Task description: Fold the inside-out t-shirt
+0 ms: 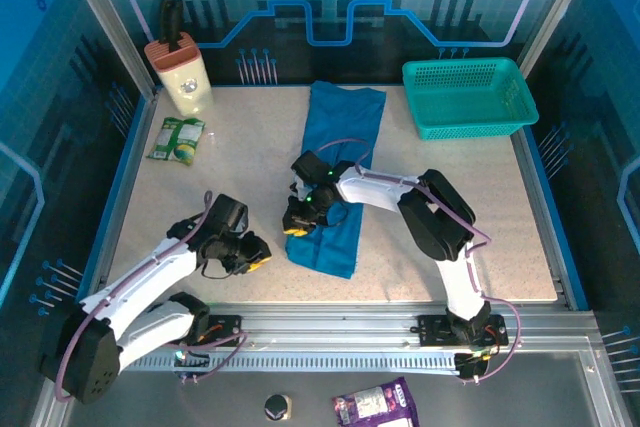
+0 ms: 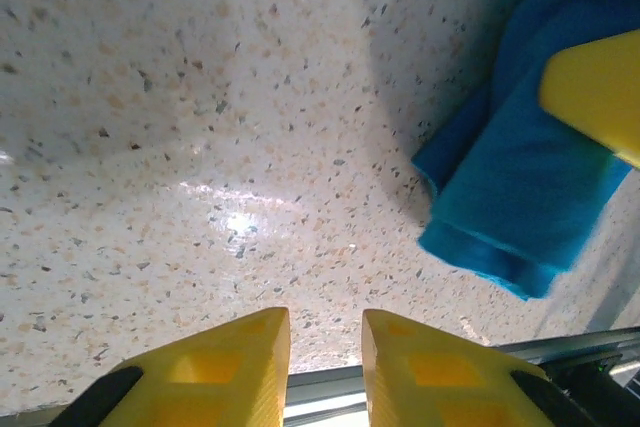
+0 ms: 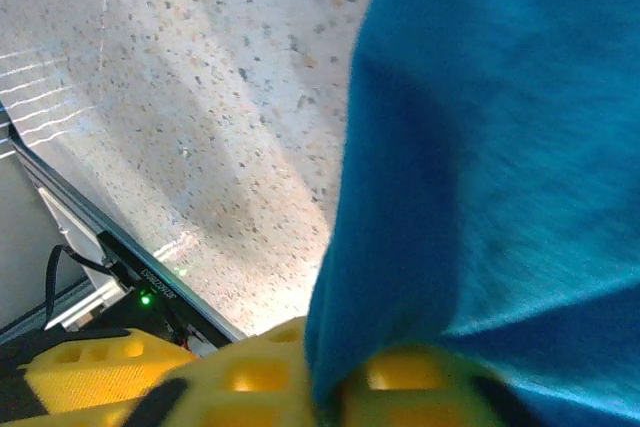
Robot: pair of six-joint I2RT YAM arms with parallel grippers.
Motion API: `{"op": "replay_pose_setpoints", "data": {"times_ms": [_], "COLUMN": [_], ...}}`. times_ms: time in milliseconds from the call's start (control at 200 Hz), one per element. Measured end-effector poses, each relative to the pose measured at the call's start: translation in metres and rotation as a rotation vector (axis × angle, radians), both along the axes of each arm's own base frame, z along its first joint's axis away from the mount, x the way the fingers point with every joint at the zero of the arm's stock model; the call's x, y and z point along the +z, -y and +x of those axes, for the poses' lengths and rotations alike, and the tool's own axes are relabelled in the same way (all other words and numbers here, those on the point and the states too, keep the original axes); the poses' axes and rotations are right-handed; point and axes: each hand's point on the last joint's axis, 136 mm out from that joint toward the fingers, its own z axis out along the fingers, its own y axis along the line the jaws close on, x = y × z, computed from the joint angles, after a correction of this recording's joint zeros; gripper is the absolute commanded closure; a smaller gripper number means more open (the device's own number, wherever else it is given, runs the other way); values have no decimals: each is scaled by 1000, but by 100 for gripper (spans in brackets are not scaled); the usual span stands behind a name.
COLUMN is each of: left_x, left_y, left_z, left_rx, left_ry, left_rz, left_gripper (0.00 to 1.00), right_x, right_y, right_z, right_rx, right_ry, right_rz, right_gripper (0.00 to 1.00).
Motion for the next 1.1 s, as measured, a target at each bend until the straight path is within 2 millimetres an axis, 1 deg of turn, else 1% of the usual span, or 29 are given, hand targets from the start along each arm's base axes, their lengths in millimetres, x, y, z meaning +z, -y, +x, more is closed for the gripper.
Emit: {"op": "replay_pose_setpoints", "data": {"times_ms": [45, 120, 180, 240, 340, 405, 475, 565, 675, 745, 795, 901, 1006, 1036, 1101], "left_x": [2, 4, 5, 7, 9, 8, 6, 5, 2, -7, -16, -38, -54, -55, -55], "left_y": [1, 3, 7, 10, 16, 19, 22, 28, 32, 30, 26, 18, 14, 14, 14], "left_z": [4, 13, 21, 29, 45, 53, 59, 61, 62, 61, 59, 53, 44, 44, 44], "left_rx": [-12, -32, -51, -72, -119, -148, -182, -231, -277, -299, -308, -326, -340, -336, -330], "left_ry": [7, 13, 13, 9, 12, 12, 5, -1, -10, -31, -60, -124, -173, -173, -170], "left_rz": [6, 9, 1, 2, 8, 11, 9, -14, -24, -5, 24, 75, 89, 85, 76], "left_gripper": [69, 68, 68, 68, 69, 69, 68, 67, 67, 69, 71, 75, 78, 79, 81], "right_x": [2, 8, 14, 23, 41, 51, 53, 43, 17, 2, -8, -20, -26, -28, -33], "right_y": [-3, -5, -2, 3, 21, 39, 63, 92, 129, 147, 156, 167, 169, 168, 165], "right_z": [0, 1, 2, 1, -4, -9, -18, -30, -54, -69, -77, -88, -91, -90, -88], "right_rx": [3, 10, 6, 2, -18, -36, -57, -79, -87, -86, -85, -89, -95, -98, -105], "right_ry": [4, 23, 37, 63, 106, 134, 155, 152, 102, 61, 35, 0, -7, -9, -10], "right_rz": [6, 20, 17, 18, -1, -31, -86, -168, -285, -347, -380, -416, -419, -416, -406], "right_gripper": [63, 61, 60, 60, 60, 60, 60, 60, 59, 58, 59, 59, 61, 63, 71]}}
